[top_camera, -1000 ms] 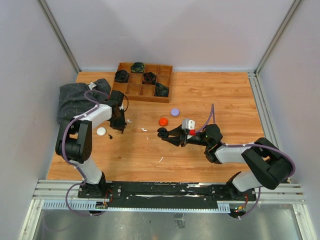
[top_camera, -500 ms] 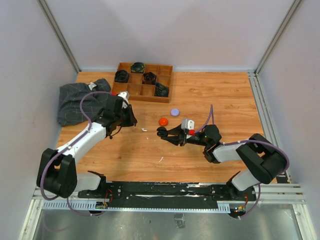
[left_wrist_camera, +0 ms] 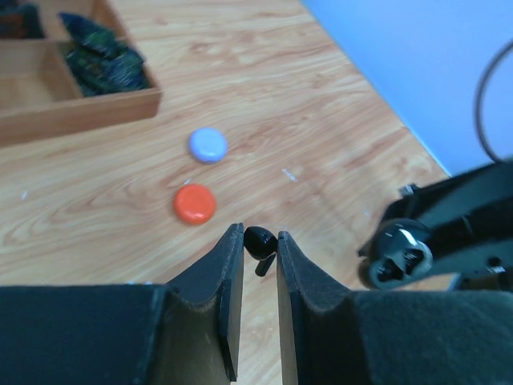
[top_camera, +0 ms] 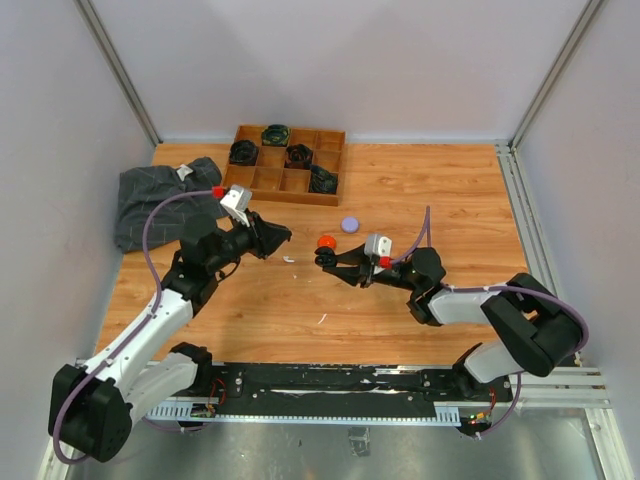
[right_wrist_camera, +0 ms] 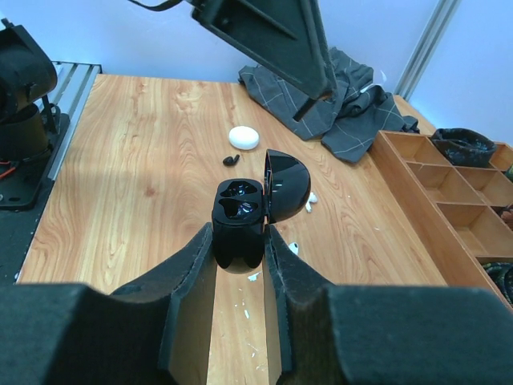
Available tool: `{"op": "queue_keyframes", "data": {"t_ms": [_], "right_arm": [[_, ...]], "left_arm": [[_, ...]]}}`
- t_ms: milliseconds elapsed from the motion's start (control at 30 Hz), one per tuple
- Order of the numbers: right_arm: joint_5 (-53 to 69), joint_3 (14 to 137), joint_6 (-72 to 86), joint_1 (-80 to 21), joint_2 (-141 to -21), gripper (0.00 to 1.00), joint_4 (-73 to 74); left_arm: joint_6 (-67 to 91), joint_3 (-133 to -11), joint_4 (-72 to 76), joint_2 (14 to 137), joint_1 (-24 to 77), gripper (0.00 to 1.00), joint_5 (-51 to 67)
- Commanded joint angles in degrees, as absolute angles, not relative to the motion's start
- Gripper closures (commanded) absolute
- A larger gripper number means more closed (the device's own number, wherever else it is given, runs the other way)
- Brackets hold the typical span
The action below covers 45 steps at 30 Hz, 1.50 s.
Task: Insert the wireless bluetooth earbuds into the charging case
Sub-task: Pick up the earbud from the center of the board, then place the earbud in the charging case.
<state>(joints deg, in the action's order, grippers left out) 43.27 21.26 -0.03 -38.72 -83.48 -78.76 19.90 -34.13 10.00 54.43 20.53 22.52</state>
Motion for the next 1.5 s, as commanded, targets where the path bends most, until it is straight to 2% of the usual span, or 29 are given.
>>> {"op": "queue_keyframes", "data": {"t_ms": [0,233,667,1033,1467], "right_arm": [[40.7,23.4,-0.9,-39.5,-82.0,0.99,-78.9],[40.1,24.8,0.7,-39.6,-81.3,0.99,-78.6],[42.2,26.9,4.0,-39.6,-78.4,0.99,-76.6],[43.2,27.2,5.3,-39.6,-77.4,0.99,-77.3],[43.2,26.8,5.8,-39.6,-76.7,0.99,-78.3]], "left_arm": [[19.5,-31.5,21.8,51.3,22.0,0.82,30.9],[20.4,-28.6,30.5,48.2,25.9,0.82,34.4],[18.3,-27.4,40.7,51.1,34.8,0.83,30.9],[18.1,-27.0,46.5,54.9,37.0,0.84,28.1],[17.1,-26.0,46.6,55.4,37.3,0.85,26.5]]}}
